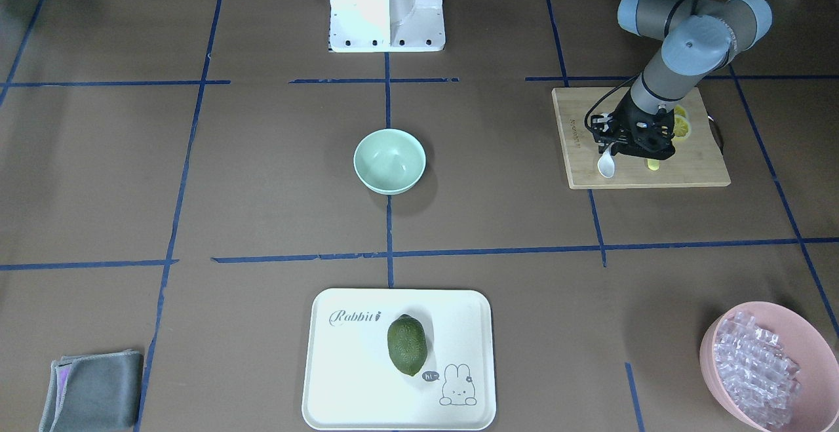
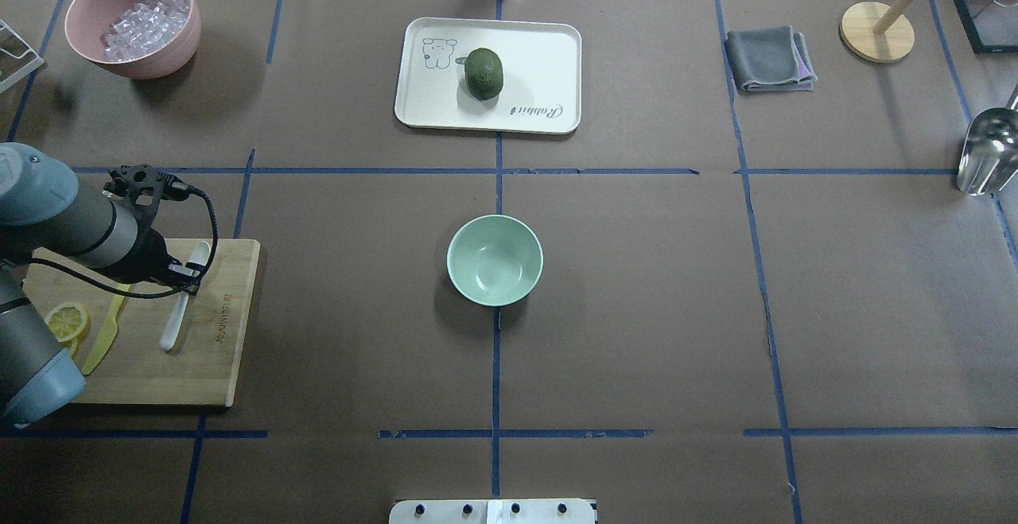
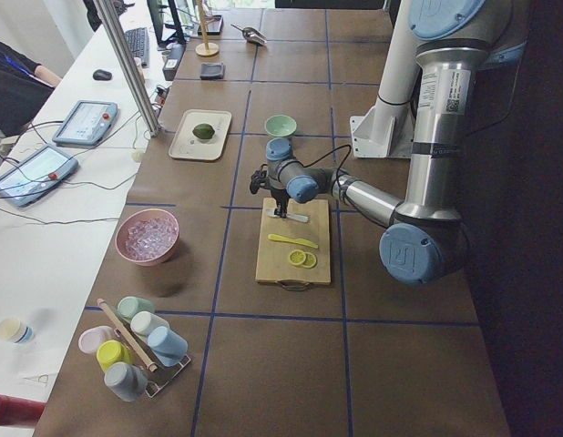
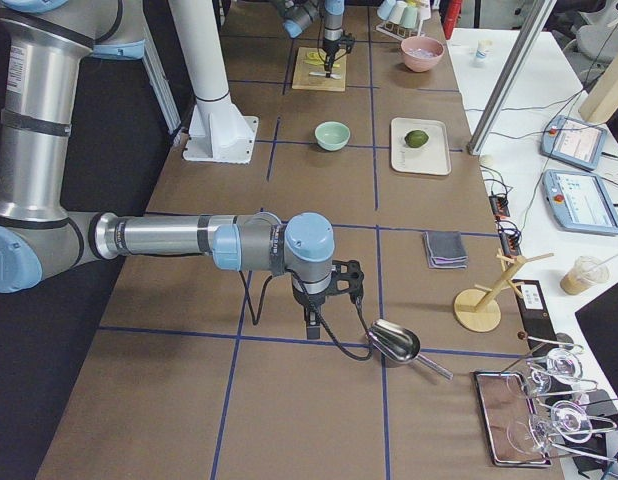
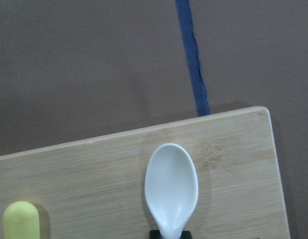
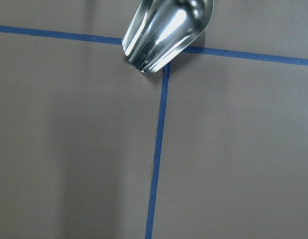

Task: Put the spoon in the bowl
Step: 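Lower the left gripper and grasp the white spoon by its handle, then lift the spoon and carry it with the left gripper over the bowl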

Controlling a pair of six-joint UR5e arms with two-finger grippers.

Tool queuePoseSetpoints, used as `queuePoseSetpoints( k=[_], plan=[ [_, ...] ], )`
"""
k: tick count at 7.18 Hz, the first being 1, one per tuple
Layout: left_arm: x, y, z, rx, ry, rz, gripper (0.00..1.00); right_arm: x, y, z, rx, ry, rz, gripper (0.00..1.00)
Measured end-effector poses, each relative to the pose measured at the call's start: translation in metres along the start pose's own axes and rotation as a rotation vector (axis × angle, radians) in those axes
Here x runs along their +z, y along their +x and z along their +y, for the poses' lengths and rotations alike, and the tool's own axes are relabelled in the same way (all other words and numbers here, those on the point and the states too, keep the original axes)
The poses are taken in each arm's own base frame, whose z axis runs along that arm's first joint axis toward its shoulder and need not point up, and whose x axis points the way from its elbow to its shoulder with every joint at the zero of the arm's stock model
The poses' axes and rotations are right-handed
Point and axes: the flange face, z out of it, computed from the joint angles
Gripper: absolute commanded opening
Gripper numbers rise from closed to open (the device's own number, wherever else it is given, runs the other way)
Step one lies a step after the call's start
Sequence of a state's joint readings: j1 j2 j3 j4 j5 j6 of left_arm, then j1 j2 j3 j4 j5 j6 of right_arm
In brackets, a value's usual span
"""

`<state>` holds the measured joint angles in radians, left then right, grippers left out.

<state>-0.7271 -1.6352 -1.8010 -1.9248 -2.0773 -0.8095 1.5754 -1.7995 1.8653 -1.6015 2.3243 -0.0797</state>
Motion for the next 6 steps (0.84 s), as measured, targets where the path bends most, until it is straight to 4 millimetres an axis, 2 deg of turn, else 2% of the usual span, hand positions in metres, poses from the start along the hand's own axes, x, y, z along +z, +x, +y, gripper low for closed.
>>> queuePoseSetpoints(
  k=[2, 3, 4, 6],
  plan=[
    [-0.013, 0.013, -0.001, 0.017, 0.018, 0.022, 0.01, -0.001, -0.001, 0.000, 0.000, 0.002, -0.003, 1.00],
    [-0.025, 0.032, -0.006, 0.040, 0.041, 0.047, 0.01, -0.001, -0.001, 0.000, 0.000, 0.002, -0.004, 1.00],
    [-0.034, 0.067, -0.016, 0.081, 0.066, 0.087, 0.01, -0.001, -0.001, 0.000, 0.000, 0.002, -0.005, 1.00],
    [-0.043, 0.168, -0.037, 0.179, 0.087, 0.185, 0.01, -0.001, -0.002, 0.000, -0.001, 0.003, -0.006, 1.00]
  ],
)
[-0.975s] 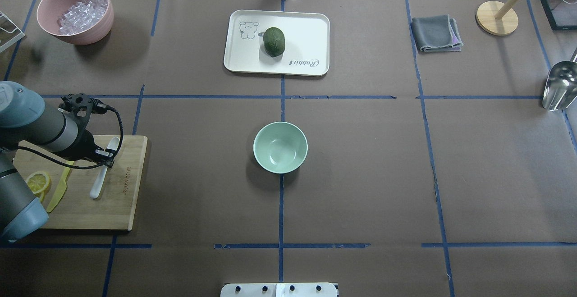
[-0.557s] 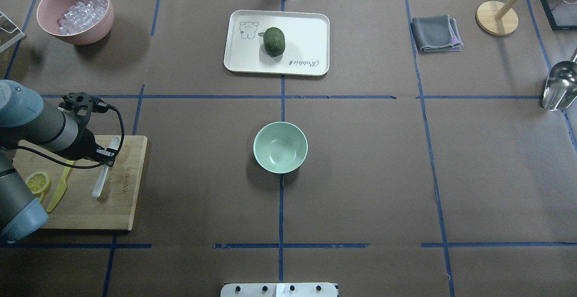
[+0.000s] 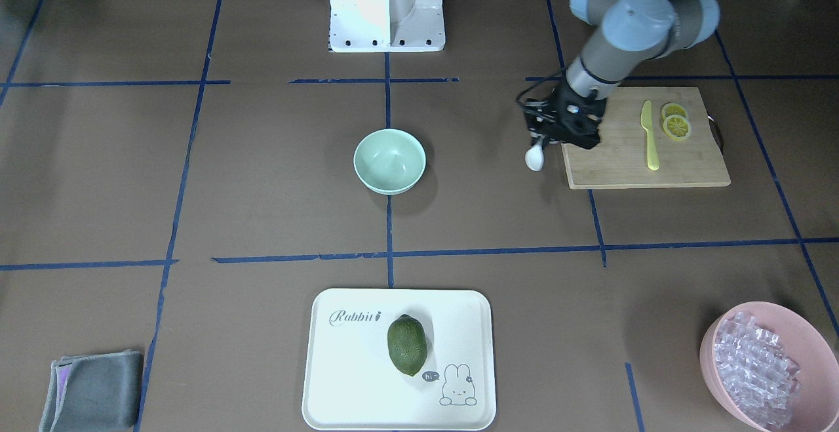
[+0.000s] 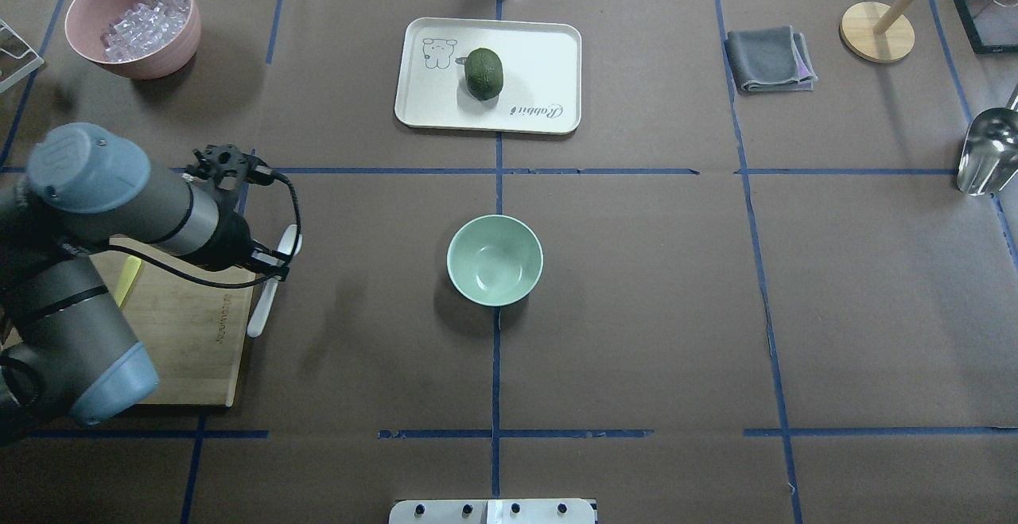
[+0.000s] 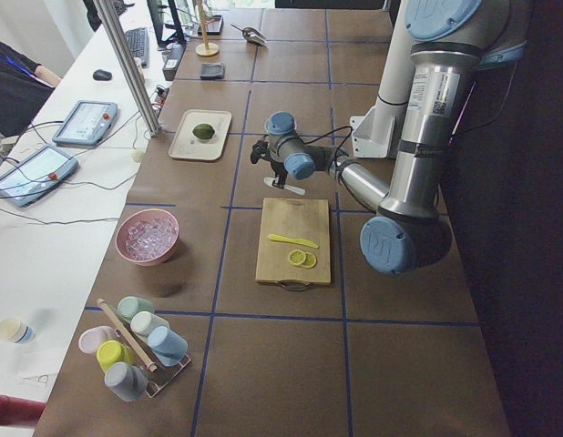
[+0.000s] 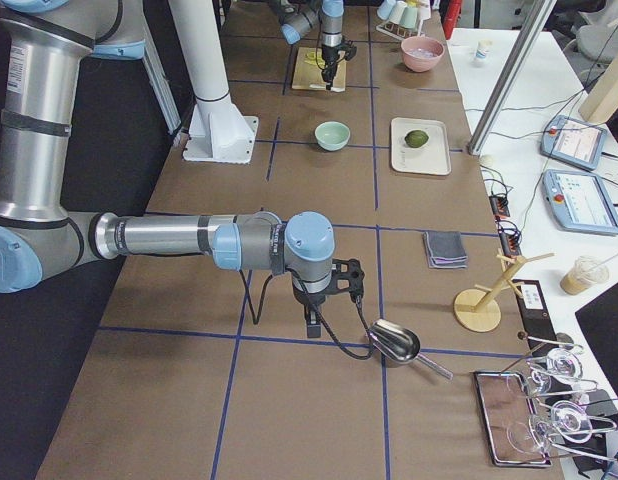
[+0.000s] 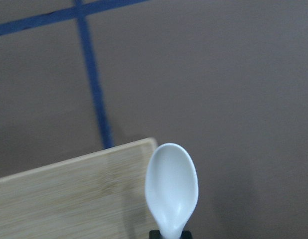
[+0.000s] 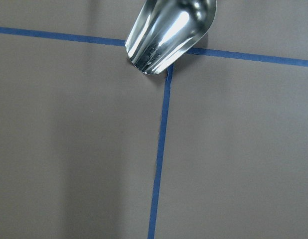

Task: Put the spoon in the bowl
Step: 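Lift the spoon and carry it with the left gripper over the bowl, then lower the spoon into the bowl and open the left gripper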

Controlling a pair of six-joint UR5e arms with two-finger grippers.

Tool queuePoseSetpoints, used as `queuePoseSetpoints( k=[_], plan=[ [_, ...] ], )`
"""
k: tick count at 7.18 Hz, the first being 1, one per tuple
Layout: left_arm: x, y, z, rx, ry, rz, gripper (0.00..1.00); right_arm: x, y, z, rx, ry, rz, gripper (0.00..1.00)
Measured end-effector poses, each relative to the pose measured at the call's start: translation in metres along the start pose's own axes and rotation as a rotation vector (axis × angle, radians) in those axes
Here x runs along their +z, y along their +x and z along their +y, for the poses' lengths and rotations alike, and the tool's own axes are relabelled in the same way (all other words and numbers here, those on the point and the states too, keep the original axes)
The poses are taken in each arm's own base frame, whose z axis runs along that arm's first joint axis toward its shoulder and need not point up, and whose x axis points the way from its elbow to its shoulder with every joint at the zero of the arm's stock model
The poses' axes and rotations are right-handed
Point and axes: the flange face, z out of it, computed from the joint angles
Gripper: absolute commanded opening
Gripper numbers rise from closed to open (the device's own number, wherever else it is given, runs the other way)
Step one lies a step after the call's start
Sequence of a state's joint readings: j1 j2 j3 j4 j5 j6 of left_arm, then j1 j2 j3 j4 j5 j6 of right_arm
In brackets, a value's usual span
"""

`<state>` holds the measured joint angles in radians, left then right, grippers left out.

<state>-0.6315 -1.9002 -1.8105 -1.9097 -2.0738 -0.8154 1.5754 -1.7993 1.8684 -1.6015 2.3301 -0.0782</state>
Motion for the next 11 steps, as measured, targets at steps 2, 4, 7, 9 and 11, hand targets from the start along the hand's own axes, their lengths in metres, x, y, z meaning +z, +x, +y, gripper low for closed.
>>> queuePoseSetpoints(
  k=[2, 4, 7, 9, 11],
  plan=[
    [0.008, 0.079, -0.039, 0.023, -0.017, 0.031, 0.02, 0.000, 0.000, 0.000, 0.002, -0.001, -0.002, 1.00],
    [0.011, 0.147, -0.070, 0.009, -0.044, 0.038, 0.37, 0.001, 0.000, 0.001, 0.004, -0.002, -0.007, 1.00],
    [0.027, 0.202, -0.103, -0.069, -0.062, 0.042, 1.00, 0.002, 0.001, 0.001, 0.007, -0.004, -0.007, 1.00],
    [0.027, 0.205, -0.105, -0.074, -0.064, 0.042, 1.00, 0.002, 0.001, 0.001, 0.009, -0.005, -0.008, 1.00],
    [0.025, 0.189, -0.105, -0.063, -0.072, 0.025, 1.00, 0.003, 0.002, 0.001, 0.010, -0.006, -0.009, 1.00]
  ],
)
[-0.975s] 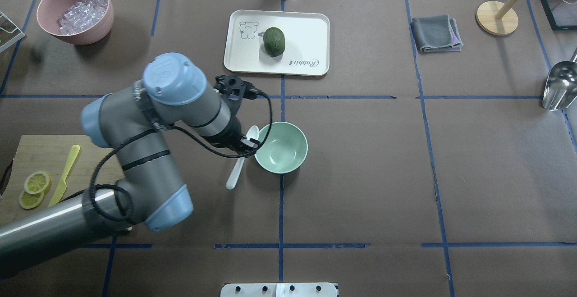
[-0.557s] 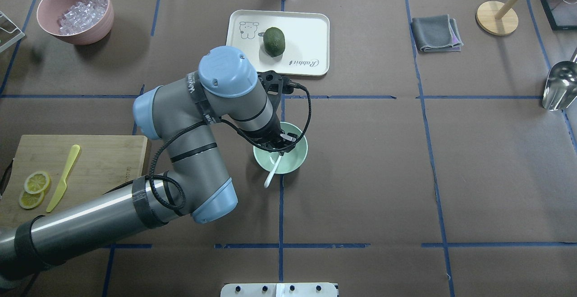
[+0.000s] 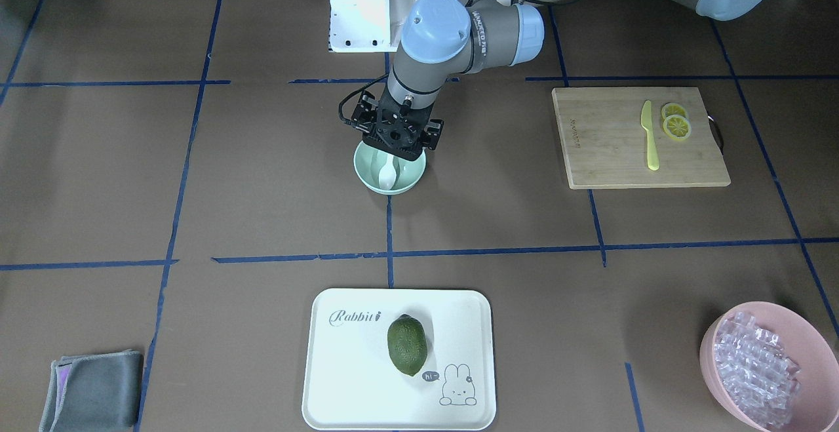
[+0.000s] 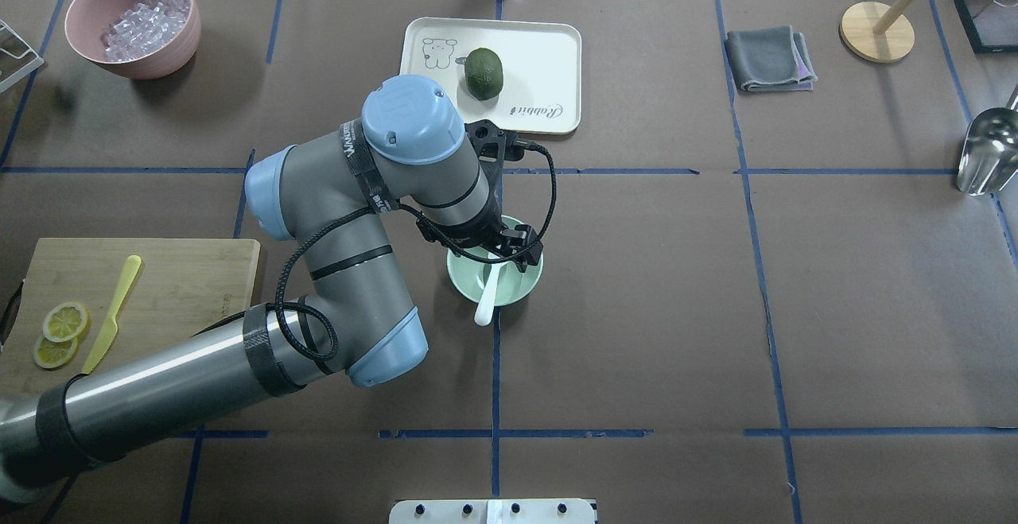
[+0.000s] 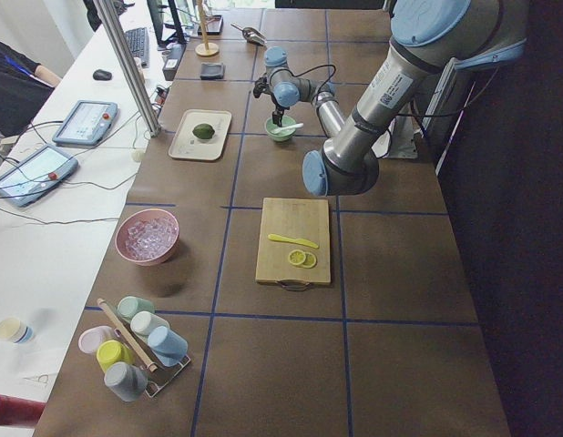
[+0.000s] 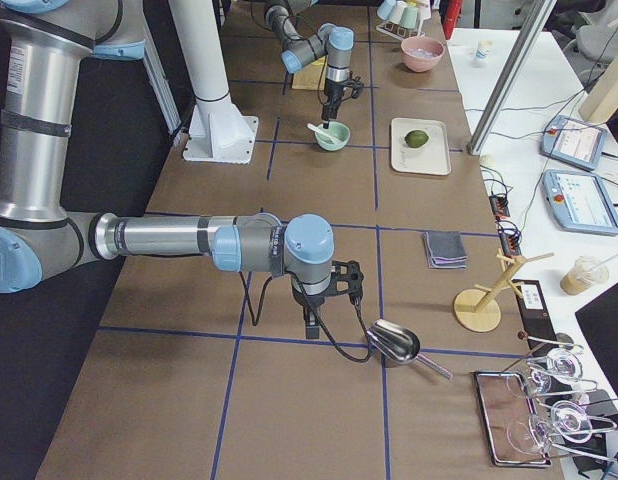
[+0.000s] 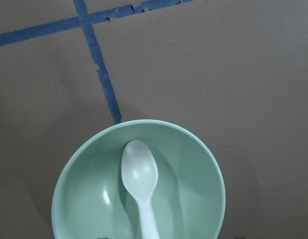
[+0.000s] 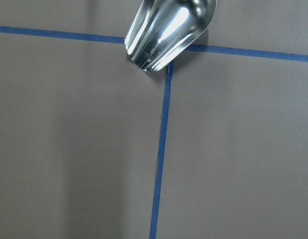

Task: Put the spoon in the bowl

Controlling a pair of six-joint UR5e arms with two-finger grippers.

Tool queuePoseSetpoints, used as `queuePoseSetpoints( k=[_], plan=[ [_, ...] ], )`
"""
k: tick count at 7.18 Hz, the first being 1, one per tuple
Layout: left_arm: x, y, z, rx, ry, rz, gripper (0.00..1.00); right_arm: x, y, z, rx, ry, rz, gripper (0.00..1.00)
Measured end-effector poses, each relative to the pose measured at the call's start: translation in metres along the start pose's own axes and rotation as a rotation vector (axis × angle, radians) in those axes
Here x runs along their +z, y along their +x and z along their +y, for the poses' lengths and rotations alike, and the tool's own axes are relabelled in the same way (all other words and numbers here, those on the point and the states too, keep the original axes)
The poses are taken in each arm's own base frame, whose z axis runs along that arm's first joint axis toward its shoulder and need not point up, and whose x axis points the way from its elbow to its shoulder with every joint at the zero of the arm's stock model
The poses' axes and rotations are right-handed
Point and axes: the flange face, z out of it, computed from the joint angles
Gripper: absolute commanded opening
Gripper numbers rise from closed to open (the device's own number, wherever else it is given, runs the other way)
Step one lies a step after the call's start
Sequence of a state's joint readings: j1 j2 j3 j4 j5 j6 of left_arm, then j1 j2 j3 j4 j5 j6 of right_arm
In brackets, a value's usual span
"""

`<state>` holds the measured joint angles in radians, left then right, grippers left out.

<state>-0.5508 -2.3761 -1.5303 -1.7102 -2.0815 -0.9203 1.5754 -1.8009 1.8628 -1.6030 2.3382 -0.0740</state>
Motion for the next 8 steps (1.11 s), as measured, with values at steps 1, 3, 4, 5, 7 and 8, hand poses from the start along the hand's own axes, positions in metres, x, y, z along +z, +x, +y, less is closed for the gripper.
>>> queuePoseSetpoints(
  k=[1, 3, 4, 5, 7, 8],
  plan=[
    [-0.009, -0.026, 0.008, 0.041, -0.011, -0.033, 1.00, 0.000, 0.000, 0.000, 0.000, 0.000, -0.003, 1.00],
    [-0.054, -0.105, 0.035, 0.151, -0.030, -0.122, 1.00, 0.000, -0.001, 0.000, -0.001, 0.000, -0.010, 1.00],
    [-0.079, -0.149, 0.050, 0.155, -0.025, -0.157, 1.00, 0.000, -0.001, 0.000, 0.000, 0.000, -0.011, 1.00],
    [-0.104, -0.202, 0.068, 0.120, -0.013, -0.195, 1.00, 0.001, -0.001, 0.000, 0.000, 0.000, -0.012, 1.00],
    [-0.154, -0.307, 0.096, 0.093, -0.006, -0.247, 1.00, 0.001, 0.000, 0.000, 0.000, -0.001, -0.011, 1.00],
    [-0.189, -0.371, 0.110, 0.052, -0.010, -0.241, 1.00, 0.001, 0.000, 0.000, 0.000, -0.001, -0.012, 1.00]
  ],
)
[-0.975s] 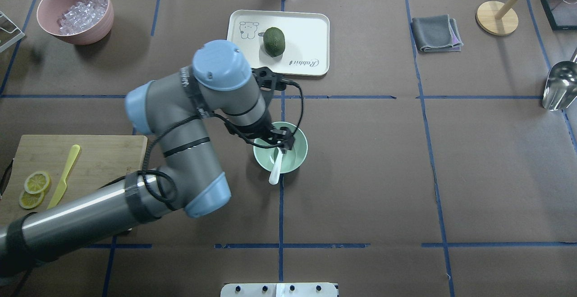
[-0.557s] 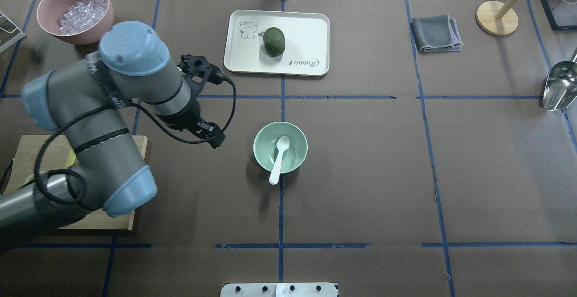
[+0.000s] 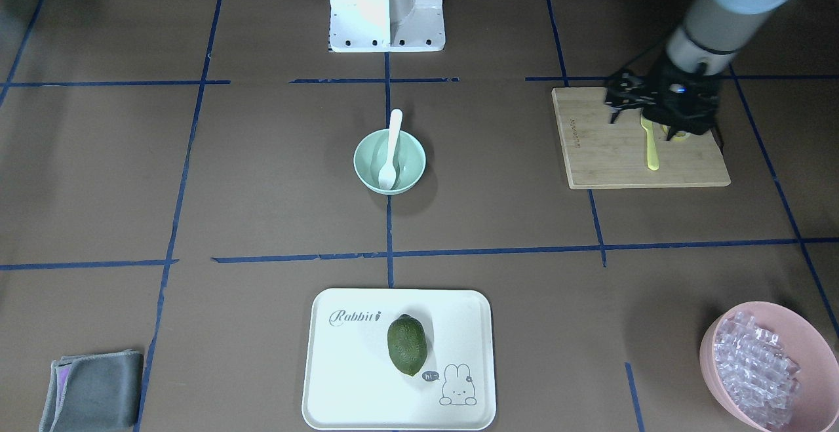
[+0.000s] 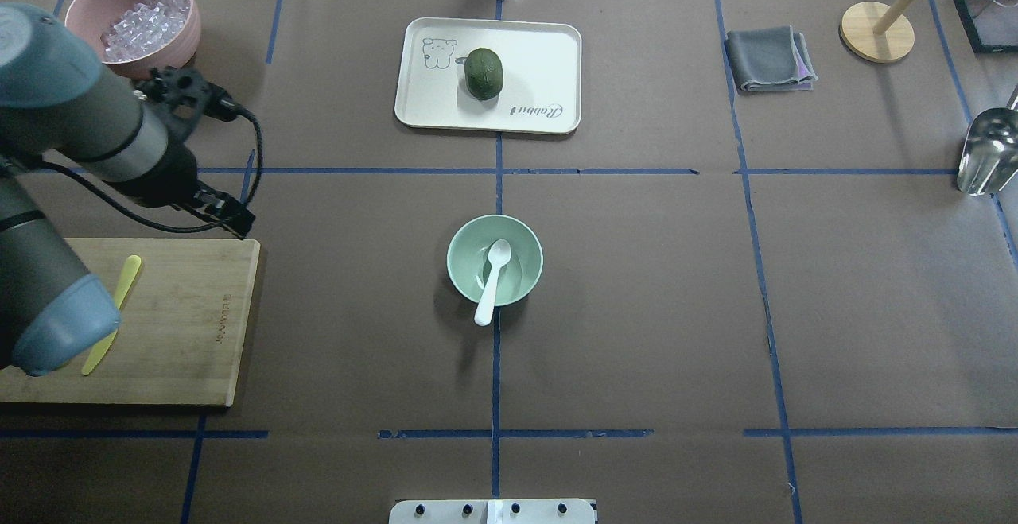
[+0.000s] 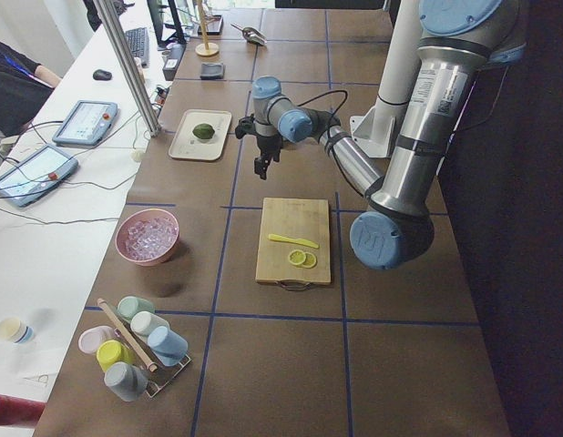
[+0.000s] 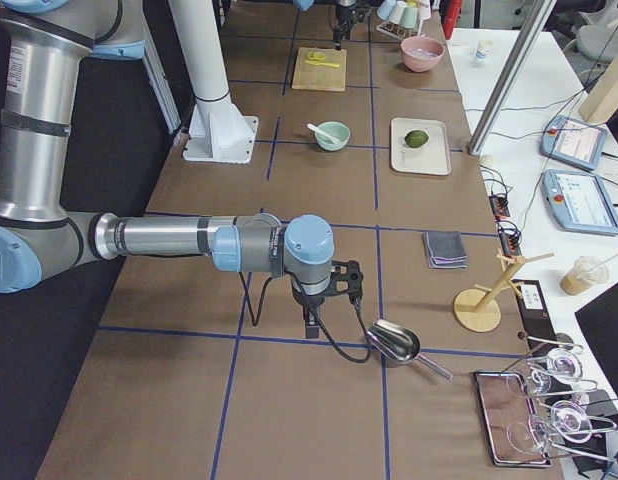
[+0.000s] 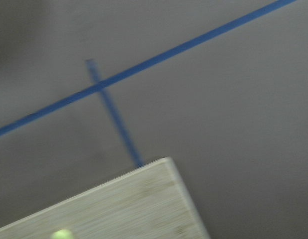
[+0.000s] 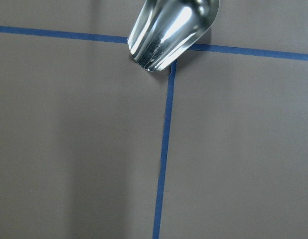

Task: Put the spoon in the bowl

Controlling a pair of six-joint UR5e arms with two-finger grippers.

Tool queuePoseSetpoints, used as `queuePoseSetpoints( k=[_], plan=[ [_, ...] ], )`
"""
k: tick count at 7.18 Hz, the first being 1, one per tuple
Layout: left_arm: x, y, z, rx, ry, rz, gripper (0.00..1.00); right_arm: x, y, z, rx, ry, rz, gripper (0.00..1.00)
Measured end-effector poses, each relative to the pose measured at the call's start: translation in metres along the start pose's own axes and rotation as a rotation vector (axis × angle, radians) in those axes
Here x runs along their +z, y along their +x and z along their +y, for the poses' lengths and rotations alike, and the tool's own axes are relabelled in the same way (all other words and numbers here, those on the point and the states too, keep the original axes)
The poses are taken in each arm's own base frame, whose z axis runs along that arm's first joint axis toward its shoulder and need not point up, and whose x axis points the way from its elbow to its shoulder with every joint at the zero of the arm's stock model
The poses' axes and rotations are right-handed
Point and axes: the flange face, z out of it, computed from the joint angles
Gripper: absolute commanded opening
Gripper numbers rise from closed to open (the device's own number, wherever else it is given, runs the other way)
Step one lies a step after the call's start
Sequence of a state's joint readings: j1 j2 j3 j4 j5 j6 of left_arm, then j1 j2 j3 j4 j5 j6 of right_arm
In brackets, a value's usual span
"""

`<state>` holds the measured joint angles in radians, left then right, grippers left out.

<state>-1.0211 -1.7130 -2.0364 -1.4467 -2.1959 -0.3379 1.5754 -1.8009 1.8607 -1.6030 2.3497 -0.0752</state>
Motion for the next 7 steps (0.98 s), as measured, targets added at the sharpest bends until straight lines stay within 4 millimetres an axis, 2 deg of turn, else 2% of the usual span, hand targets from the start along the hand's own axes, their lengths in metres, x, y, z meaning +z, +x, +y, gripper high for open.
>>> queuePoseSetpoints(
  k=[1, 2, 3, 4, 5, 7],
  plan=[
    [-0.021, -0.073, 0.025, -0.095, 0.002, 0.025, 1.00, 0.000, 0.000, 0.000, 0.000, 0.000, 0.000, 1.00],
    [-0.030, -0.135, 0.062, -0.187, -0.003, 0.040, 1.00, 0.000, 0.000, 0.000, 0.000, 0.000, 0.000, 1.00],
    [-0.021, -0.178, 0.103, -0.249, -0.033, 0.036, 1.00, 0.000, 0.000, 0.000, 0.000, -0.001, 0.000, 1.00],
    [-0.012, -0.210, 0.135, -0.291, -0.057, 0.014, 1.00, 0.001, 0.000, 0.001, 0.000, -0.001, 0.000, 1.00],
    [-0.015, -0.237, 0.154, -0.320, -0.048, -0.015, 1.00, 0.001, 0.001, 0.001, 0.000, -0.002, 0.000, 1.00],
    [-0.026, -0.259, 0.169, -0.329, -0.020, -0.029, 1.00, 0.001, 0.000, 0.001, 0.001, -0.002, -0.003, 1.00]
  ],
)
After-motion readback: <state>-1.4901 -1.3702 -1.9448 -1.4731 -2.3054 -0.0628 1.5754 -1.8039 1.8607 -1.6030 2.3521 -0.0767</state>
